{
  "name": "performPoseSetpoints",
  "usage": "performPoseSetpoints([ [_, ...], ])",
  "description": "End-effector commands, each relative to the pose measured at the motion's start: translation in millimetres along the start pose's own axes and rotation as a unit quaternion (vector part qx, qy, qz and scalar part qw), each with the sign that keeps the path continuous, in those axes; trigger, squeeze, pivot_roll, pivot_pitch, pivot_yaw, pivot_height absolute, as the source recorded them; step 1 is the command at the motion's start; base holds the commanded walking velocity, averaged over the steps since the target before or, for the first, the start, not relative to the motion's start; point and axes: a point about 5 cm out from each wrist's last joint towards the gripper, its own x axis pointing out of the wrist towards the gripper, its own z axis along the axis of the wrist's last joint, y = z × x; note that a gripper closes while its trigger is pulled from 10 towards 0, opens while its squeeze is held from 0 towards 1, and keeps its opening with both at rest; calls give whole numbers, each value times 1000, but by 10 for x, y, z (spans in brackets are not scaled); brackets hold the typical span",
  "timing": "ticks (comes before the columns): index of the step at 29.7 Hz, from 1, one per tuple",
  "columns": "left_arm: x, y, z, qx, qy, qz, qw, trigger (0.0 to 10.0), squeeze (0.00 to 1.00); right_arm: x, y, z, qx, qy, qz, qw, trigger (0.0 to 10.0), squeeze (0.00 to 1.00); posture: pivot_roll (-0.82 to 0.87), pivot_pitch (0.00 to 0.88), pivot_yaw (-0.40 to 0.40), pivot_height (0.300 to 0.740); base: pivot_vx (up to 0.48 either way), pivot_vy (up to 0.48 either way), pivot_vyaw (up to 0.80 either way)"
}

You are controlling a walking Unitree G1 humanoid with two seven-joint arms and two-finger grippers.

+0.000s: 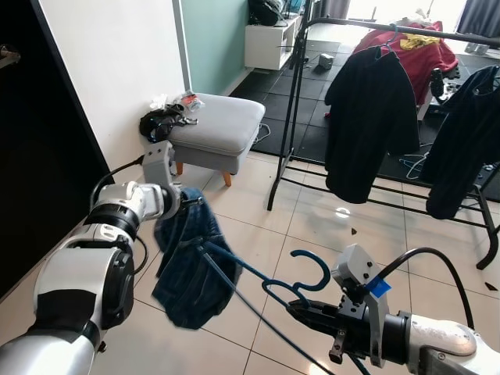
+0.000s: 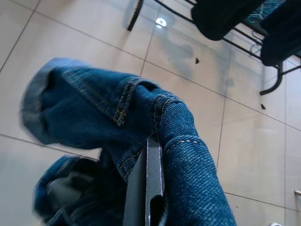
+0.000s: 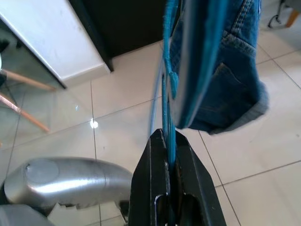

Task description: Hang hanger

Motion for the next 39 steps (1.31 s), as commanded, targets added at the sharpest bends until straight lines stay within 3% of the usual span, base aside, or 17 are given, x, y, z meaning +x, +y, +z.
performPoseSetpoints([
  [1, -17, -140, 123, -1, -13, -24, 1000, 10000, 0, 4, 28, 72, 5, -24, 6, 1000, 10000, 0, -78, 74, 15, 740, 0, 0, 0],
  [6, -35, -290, 217, -5, -17, -46, 999, 10000, 0, 48, -3, 124, 22, -50, -12, 998, 10000, 0, -77, 76, 11, 740, 0, 0, 0],
  [16, -78, -430, 308, -24, -21, -67, 997, 10000, 0, 106, -115, 186, 28, -62, -63, 996, 10000, 0, -76, 80, 10, 740, 0, 0, 0],
  [18, -99, -520, 344, -22, -21, -85, 996, 10000, 0, 118, -126, 164, 28, -51, -70, 996, 10000, 0, -70, 83, 11, 740, 0, 0, 0],
  [19, -128, -644, 383, -20, -22, -108, 994, 10000, 0, 128, -138, 135, 28, -39, -77, 996, 10000, 0, -67, 83, 10, 740, 0, 0, 0],
  [20, -128, -644, 383, -20, -22, -108, 994, 10000, 0, 128, -138, 135, 28, -39, -77, 996, 10000, 0, -67, 83, 10, 740, 0, 0, 0],
  [22, -179, -824, 426, -16, -23, -143, 989, 10000, 0, 138, -155, 99, 30, -22, -84, 996, 10000, 0, -65, 83, 9, 740, 0, 0, 0],
  [23, -179, -824, 426, -16, -23, -143, 989, 10000, 0, 138, -155, 99, 30, -22, -84, 996, 10000, 0, -65, 83, 9, 740, 0, 0, 0],
  [24, -222, -934, 463, -5, -31, -164, 986, 10000, 0, 138, -199, 75, 27, -5, -101, 995, 10000, 0, -63, 82, 10, 740, 0, 0, 0],
  [26, -233, -956, 474, 2, -34, -167, 985, 10000, 0, 137, -217, 68, 26, 1, -108, 994, 10000, 0, -63, 82, 10, 740, 0, 0, 0],
  [31, -227, -839, 501, 37, -56, -131, 989, 10000, 0, 103, -288, 81, 21, 9, -140, 990, 10000, 0, -67, 83, 12, 740, 0, 0, 0],
  [34, -248, -665, 567, 110, -100, -71, 986, 10000, 0, 43, -340, 117, 15, 13, -170, 985, 10000, 0, -75, 84, 14, 740, 0, 0, 0],
  [35, -248, -665, 567, 110, -100, -71, 986, 10000, 0, 43, -340, 117, 15, 13, -170, 985, 10000, 0, -75, 84, 14, 740, 0, 0, 0],
  [38, -280, -567, 604, 185, -131, -26, 974, 10000, 0, 12, -363, 163, 6, 14, -187, 982, 10000, 0, -76, 85, 15, 740, 0, 0, 0],
  [39, -280, -567, 604, 185, -131, -26, 974, 10000, 0, 12, -363, 163, 6, 14, -187, 982, 10000, 0, -76, 85, 15, 740, 0, 0, 0],
])
